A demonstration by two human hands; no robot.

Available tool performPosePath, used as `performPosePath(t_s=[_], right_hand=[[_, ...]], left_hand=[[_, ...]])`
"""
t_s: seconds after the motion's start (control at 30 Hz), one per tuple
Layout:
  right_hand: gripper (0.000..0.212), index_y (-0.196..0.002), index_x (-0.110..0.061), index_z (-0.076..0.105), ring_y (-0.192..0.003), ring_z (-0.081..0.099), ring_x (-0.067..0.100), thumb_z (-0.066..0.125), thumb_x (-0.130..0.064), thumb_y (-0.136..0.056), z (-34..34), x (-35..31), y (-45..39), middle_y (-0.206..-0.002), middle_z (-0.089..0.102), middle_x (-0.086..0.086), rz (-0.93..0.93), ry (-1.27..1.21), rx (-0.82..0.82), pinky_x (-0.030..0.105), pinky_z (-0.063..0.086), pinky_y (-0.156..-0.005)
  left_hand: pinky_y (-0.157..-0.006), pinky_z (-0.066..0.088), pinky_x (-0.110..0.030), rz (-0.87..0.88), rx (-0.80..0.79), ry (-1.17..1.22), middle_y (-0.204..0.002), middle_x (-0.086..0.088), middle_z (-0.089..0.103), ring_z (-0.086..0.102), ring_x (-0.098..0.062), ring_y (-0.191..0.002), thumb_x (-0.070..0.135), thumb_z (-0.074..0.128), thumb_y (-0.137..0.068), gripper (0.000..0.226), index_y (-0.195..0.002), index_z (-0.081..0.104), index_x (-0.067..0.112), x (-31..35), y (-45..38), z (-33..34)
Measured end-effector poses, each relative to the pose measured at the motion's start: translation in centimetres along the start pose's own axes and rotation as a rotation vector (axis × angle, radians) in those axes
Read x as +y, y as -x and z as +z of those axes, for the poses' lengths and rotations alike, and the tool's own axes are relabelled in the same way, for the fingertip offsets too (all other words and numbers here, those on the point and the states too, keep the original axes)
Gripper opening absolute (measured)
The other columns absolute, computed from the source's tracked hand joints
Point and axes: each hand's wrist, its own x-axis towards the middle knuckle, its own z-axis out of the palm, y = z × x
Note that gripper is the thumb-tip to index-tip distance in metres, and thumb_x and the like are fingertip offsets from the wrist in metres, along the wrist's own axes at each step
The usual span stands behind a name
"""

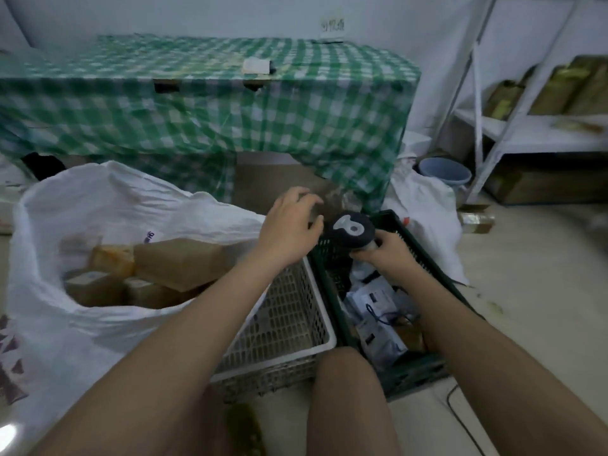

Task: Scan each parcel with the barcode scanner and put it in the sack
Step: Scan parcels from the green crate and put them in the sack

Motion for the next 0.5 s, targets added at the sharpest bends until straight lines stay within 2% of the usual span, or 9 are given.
performPosePath(t_s=[0.07,0.13,0.23,0.37,0.5], right_hand=[[0.047,-0.125,-0.005,0.058,-0.085,0.059,0.006,0.075,-0.014,-0.082,-1.5,3.2,-0.3,-0.107,0.063,0.002,0.037,0.028,-0.002,0.012,0.047,-0.064],[0.039,-0.121,-0.007,0.06,-0.079,0.058,0.004,0.071,-0.021,-0.086,-2.6,6.6,-0.9,-0.1,0.064,0.0,0.065,0.059,0.012,0.01,0.043,-0.055],[0.041,-0.115,-0.01,0.06,-0.079,0.06,0.015,0.063,-0.042,-0.09,-3.6,11.5,-2.6,-0.092,0.066,0.001,0.096,0.208,0.038,0.025,0.044,-0.059],[0.048,-0.123,-0.006,0.053,-0.079,0.053,0.018,0.052,-0.046,-0.095,-3.8,17.6,-5.2,-0.083,0.056,-0.003,0.214,0.303,0.005,0.025,0.036,-0.056],[0.043,-0.124,-0.011,0.053,-0.097,0.06,0.025,0.049,-0.044,-0.097,-3.3,22.8,-7.3,-0.113,0.065,0.009,0.26,0.227,0.036,0.031,0.045,-0.071]], left_hand=[[-0.1,0.032,-0.028,0.044,-0.01,0.071,-0.137,-0.001,0.042,0.035,-0.02,-0.129,0.026,0.051,-0.097,0.029,-0.124,0.057,0.018,1.9,-1.1,3.0],[-0.092,0.031,-0.022,0.05,-0.027,0.129,-0.133,0.0,0.045,0.039,-0.017,-0.124,0.025,0.051,-0.098,0.027,-0.122,0.059,0.018,2.9,-2.1,6.4],[-0.084,0.036,-0.02,-0.001,-0.09,0.151,-0.13,0.003,0.046,0.045,-0.014,-0.12,0.024,0.05,-0.098,0.024,-0.119,0.061,0.019,2.4,-3.4,12.2],[-0.075,0.043,-0.026,-0.11,-0.218,0.156,-0.122,0.001,0.048,0.052,-0.017,-0.104,0.022,0.048,-0.098,0.019,-0.111,0.062,0.019,0.4,-4.1,19.9],[-0.082,0.05,-0.036,-0.212,-0.461,0.136,-0.12,-0.005,0.049,0.053,-0.023,-0.102,0.019,0.047,-0.098,0.019,-0.11,0.061,0.015,-1.9,-3.9,27.3]])
